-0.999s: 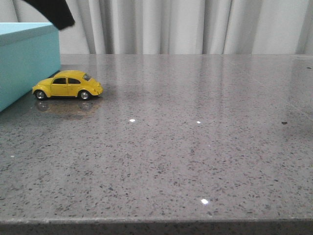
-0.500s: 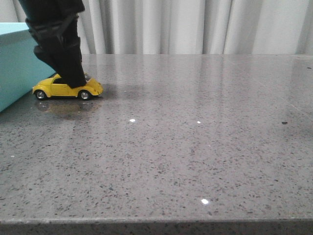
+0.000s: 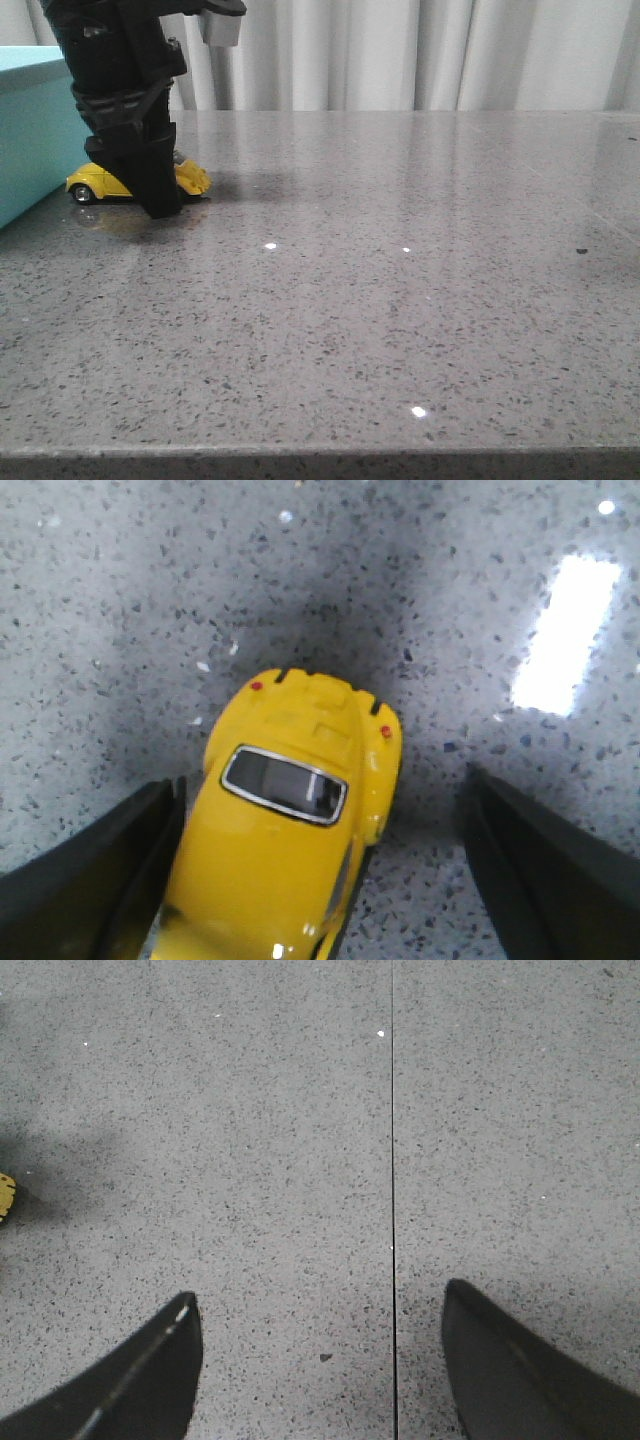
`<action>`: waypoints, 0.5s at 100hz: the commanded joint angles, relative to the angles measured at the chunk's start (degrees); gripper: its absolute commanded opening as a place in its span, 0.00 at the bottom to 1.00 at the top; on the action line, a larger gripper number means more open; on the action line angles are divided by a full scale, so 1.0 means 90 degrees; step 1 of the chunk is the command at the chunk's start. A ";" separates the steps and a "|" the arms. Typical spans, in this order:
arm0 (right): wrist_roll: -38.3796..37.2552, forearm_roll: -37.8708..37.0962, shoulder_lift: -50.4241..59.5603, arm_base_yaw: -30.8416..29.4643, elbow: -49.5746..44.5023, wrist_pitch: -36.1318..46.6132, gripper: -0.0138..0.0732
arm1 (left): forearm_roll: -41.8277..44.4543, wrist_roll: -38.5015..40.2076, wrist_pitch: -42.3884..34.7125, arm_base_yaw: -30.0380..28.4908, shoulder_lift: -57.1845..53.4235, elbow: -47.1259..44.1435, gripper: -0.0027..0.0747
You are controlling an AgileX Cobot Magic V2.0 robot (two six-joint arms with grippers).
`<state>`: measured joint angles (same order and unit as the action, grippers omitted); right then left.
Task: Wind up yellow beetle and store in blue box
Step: 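Lower the left gripper onto the yellow car and grasp it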
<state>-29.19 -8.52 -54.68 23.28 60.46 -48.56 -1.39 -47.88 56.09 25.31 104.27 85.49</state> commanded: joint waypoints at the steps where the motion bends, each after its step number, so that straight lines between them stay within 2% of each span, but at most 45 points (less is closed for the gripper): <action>1: 0.0098 -0.0062 0.0096 0.0003 0.0154 0.0371 0.74 | -0.0017 0.0009 -0.0164 0.0027 -0.0291 0.0196 0.75; 16: 0.0098 -0.0062 0.0096 0.0003 0.0154 0.0371 0.74 | -0.0008 0.0009 -0.0164 0.0027 -0.0291 0.0196 0.71; 38: 0.0098 -0.0062 0.0096 0.0003 0.0154 0.0371 0.74 | -0.0008 0.0009 -0.0131 0.0027 -0.0291 0.0207 0.49; 50: 0.0098 -0.0062 0.0096 0.0003 0.0154 0.0371 0.74 | 0.0068 0.0009 -0.0131 0.0027 -0.0291 0.0207 0.40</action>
<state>-29.19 -8.52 -54.68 23.28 60.46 -48.56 -0.97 -47.97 55.78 25.31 104.27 85.71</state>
